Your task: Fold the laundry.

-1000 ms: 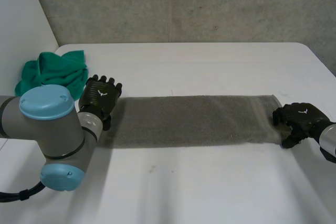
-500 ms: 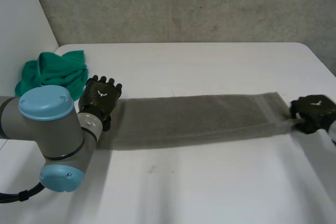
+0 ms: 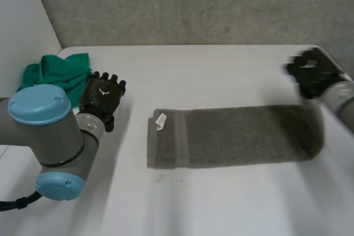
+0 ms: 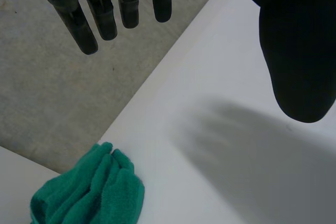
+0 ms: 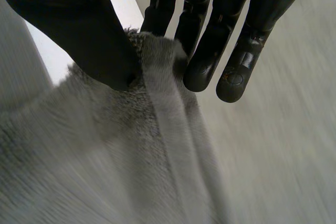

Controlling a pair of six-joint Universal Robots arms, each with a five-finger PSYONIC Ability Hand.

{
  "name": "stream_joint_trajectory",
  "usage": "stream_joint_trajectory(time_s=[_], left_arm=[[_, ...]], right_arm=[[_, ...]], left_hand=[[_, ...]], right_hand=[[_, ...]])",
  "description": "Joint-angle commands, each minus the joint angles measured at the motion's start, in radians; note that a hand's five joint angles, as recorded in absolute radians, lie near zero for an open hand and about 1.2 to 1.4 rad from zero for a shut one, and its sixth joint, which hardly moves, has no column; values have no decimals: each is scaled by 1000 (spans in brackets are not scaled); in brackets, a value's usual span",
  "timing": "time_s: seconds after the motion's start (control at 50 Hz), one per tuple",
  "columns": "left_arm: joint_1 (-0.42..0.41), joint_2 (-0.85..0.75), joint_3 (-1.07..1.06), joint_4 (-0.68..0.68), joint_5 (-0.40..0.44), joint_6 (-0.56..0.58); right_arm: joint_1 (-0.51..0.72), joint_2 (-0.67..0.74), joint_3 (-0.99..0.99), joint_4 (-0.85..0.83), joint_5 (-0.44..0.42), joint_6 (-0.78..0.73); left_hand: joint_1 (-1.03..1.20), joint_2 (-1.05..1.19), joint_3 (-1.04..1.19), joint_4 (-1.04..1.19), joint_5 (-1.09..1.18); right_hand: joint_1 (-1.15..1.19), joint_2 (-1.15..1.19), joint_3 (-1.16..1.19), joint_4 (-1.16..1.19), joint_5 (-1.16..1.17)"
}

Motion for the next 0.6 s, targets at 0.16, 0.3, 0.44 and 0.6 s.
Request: stream_joint_trajectory(time_s=[0.16, 0.3, 0.44, 0.6], left_arm=[[-3, 31, -21, 1, 0, -1], [-17, 29, -18, 1, 1, -1], [-47, 21, -3, 1, 1, -1], [-93, 18, -1, 1, 4, 0]], right_arm=[[597, 191, -47, -24, -139, 10], [535, 154, -37, -1, -51, 172], [251, 32, 66, 97, 44, 378], [77, 12, 249, 148, -42, 374]], left_hand=[[-16, -30, -36, -29, -53], [-16, -30, -36, -29, -53], [-16, -30, -36, -29, -53], [-16, -30, -36, -29, -53]], right_hand=[[418, 225, 216, 207, 237], [-804, -996, -1006, -1014, -985], [-804, -996, -1006, -1014, -985], [-679, -872, -882, -890, -861]])
